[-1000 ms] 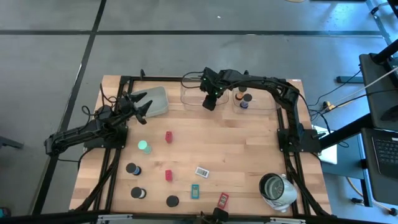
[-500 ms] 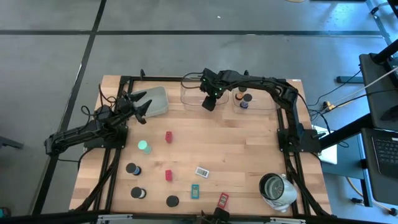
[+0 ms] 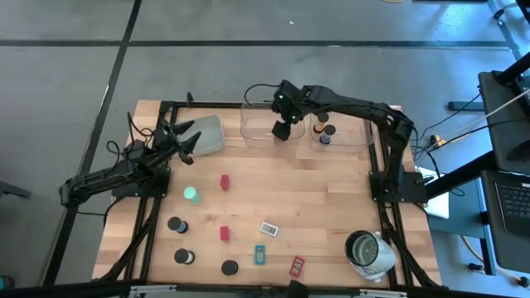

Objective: Pick & Place Office items
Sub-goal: Put the top red adapter into the left transparent bin

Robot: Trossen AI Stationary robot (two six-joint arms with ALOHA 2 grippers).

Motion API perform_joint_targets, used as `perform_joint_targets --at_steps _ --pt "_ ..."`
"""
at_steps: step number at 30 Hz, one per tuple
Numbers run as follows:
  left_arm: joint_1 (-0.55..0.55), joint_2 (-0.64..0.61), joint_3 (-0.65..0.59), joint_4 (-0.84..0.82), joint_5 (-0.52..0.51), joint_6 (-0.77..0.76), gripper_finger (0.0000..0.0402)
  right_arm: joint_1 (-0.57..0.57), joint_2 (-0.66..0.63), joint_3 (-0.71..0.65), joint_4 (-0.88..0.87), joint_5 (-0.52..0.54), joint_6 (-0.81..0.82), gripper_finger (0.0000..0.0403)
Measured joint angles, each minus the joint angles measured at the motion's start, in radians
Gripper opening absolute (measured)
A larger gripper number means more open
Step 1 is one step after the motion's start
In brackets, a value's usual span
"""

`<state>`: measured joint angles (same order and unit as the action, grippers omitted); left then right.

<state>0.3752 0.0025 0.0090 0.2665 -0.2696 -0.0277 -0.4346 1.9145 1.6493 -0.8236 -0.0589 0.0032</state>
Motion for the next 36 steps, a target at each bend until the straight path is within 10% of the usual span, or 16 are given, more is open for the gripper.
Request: perform_joint_targets --at_steps 36 --pt "-0.129 0.465 0.172 -0.007 -0.017 -0.278 0.0242 0.376 -0.101 0.0 0.122 0.058 -0.311 0.0269"
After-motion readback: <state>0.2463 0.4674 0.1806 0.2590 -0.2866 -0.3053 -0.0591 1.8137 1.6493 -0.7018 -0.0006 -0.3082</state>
